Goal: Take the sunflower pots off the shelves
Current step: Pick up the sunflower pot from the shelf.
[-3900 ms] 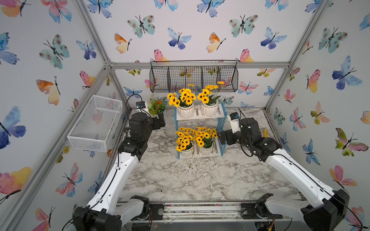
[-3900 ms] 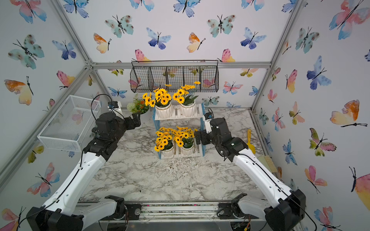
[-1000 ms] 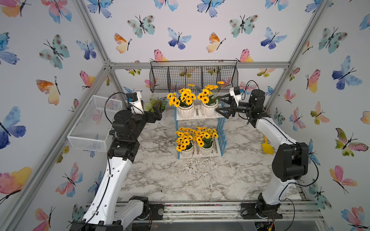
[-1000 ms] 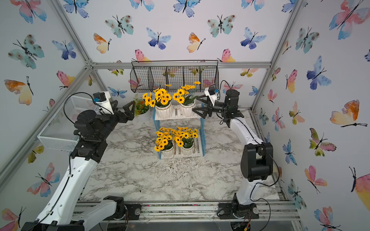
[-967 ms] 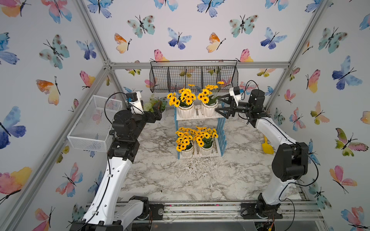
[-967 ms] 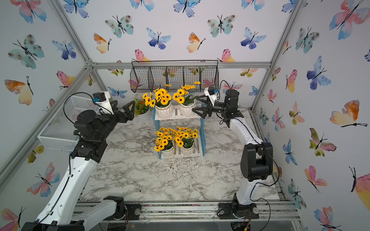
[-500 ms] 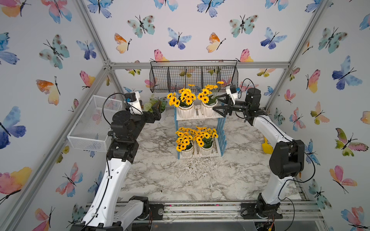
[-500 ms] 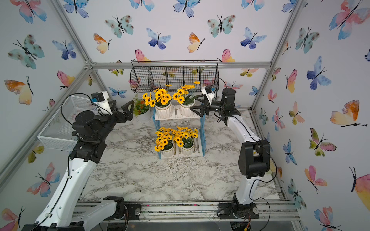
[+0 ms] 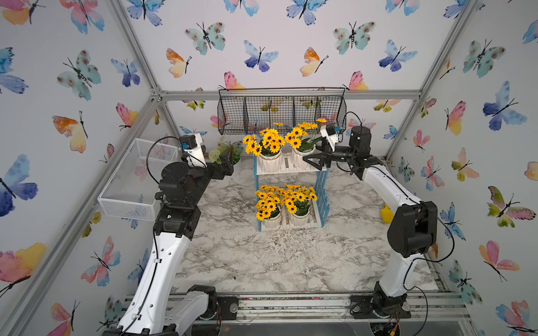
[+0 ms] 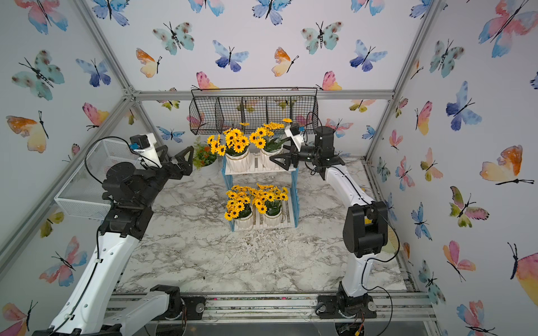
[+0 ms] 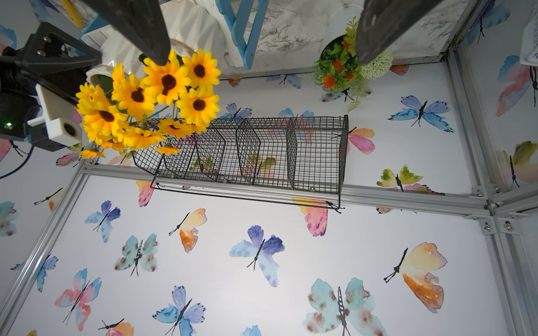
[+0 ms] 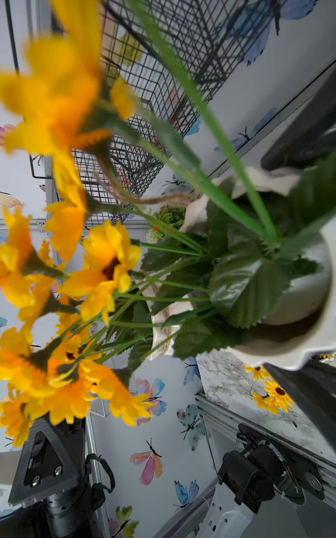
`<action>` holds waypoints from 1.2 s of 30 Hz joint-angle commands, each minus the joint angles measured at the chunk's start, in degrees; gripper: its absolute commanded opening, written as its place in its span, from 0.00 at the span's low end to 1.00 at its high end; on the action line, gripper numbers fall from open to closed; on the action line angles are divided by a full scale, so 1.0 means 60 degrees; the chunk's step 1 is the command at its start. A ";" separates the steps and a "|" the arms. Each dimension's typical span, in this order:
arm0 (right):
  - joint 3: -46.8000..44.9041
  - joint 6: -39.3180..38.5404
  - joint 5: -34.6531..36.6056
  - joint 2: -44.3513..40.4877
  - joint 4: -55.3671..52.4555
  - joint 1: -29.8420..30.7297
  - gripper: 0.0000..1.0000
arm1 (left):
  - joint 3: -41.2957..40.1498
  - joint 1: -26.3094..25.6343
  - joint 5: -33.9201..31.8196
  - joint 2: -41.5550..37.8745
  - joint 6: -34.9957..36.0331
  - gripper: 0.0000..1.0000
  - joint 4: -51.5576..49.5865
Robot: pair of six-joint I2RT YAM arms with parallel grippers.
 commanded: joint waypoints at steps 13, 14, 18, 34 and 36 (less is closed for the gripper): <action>0.0588 -0.0456 0.0135 0.0365 -0.0709 0.0268 0.98 | -0.0173 0.0082 0.0141 -0.0254 0.0054 0.98 0.0123; 0.0585 -0.0453 0.0155 0.0372 -0.0703 0.0296 0.98 | -0.0186 0.0073 0.0141 -0.0254 0.0052 0.98 0.0115; 0.0573 -0.0431 0.0287 0.0369 -0.0658 0.0363 0.98 | -0.0203 0.0081 0.0141 -0.0281 0.0052 0.98 0.0129; -0.0308 0.0459 0.0882 -0.0009 0.1076 0.0488 0.98 | -0.0232 0.0094 0.0141 -0.0328 0.0023 0.98 0.0175; -0.0340 0.0452 0.0853 -0.0037 0.1135 0.0488 0.98 | -0.0231 0.0101 0.0141 -0.0328 0.0023 0.98 0.0170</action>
